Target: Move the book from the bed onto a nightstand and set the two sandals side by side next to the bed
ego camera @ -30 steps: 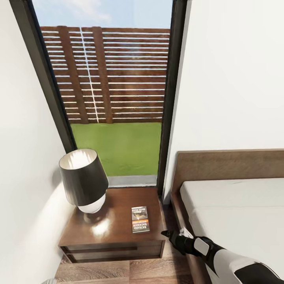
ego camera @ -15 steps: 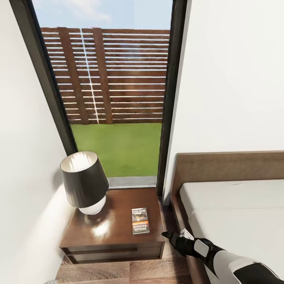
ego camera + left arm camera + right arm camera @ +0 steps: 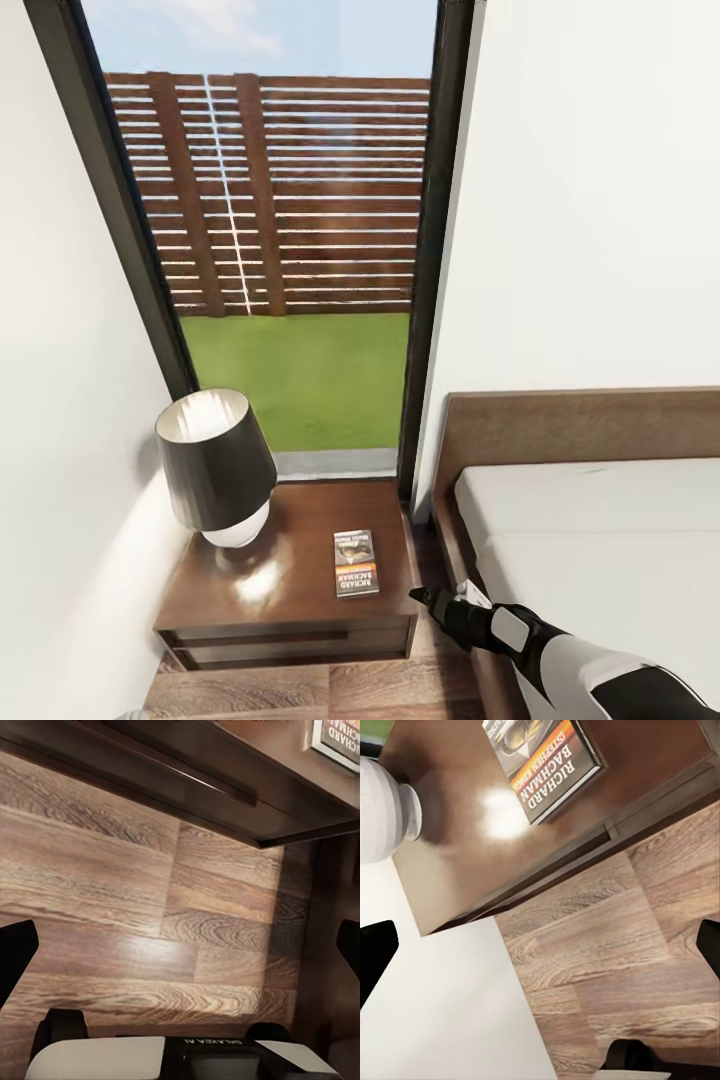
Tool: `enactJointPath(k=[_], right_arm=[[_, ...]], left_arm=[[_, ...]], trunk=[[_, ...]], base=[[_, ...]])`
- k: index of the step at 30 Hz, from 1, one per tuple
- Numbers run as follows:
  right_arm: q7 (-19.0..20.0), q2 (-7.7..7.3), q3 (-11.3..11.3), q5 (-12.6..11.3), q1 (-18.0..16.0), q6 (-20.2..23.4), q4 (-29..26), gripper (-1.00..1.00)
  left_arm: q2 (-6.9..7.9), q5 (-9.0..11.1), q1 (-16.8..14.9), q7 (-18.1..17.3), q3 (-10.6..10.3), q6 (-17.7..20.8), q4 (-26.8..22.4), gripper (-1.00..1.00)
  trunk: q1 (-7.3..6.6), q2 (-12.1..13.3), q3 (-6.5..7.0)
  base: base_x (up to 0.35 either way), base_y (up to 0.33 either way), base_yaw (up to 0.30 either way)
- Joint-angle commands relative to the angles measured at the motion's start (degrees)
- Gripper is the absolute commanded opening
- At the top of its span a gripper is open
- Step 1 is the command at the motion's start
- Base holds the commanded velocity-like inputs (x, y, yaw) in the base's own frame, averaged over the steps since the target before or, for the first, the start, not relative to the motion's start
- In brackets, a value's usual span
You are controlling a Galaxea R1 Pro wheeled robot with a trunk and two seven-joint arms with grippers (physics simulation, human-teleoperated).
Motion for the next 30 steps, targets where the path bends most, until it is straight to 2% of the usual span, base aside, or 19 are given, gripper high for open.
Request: enactJointPath(k=[1,8,17,24,30], right_arm=[[0.25,0.01,0.50,-0.54,-0.07,0.16,0.13,1.00],[0.14,0.06,0.52,-0.48,0.01,0.14,0.52,1.00],[-0.31,-0.06,0.53,-0.10,1.23,0.07,1.67,1.00],[-0.43,-0.18,0.53,3.32,3.94,0.05,1.86,1.00],[-0.51,-0.30,0.49,4.39,7.06,-0.11,1.89,1.00]], left_arm=[[0.01,0.39,-0.04,-0.15,-0.49,-0.16,0.04,1.00],[0.00,0.39,-0.01,0.32,-0.49,-0.18,0.09,1.00],[-0.06,0.31,0.12,3.51,-0.49,-0.20,0.05,1.00],[-1.10,-0.09,0.23,5.51,-0.54,-0.25,0.05,1.00],[-1.55,-2.50,0.95,8.26,-0.57,-0.29,0.11,1.00]], trunk=[[-0.22,0.38,0.13],[-1.76,3.18,1.38],[-3.74,6.79,3.00],[-5.28,9.60,4.25],[-6.59,12.01,5.33]], base=[[0.000,0.000,0.000],[0.000,0.000,0.000],[0.000,0.000,0.000],[0.000,0.000,0.000],[0.000,0.000,0.000]])
